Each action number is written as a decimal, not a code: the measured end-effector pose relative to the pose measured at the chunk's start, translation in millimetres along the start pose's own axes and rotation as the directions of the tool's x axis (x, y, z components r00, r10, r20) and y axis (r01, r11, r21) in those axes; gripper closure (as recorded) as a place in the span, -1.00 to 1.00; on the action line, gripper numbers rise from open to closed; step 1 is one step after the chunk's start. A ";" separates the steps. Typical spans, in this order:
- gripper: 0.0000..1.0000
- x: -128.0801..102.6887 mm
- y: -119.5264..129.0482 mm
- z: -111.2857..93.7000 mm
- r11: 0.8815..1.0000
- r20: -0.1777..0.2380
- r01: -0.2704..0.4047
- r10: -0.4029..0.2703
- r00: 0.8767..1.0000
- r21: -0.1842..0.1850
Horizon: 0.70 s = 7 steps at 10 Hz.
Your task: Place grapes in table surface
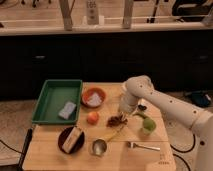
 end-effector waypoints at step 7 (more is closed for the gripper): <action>-0.60 -0.1 -9.2 -1.8 0.999 -0.004 -0.005 0.005 1.000 -0.032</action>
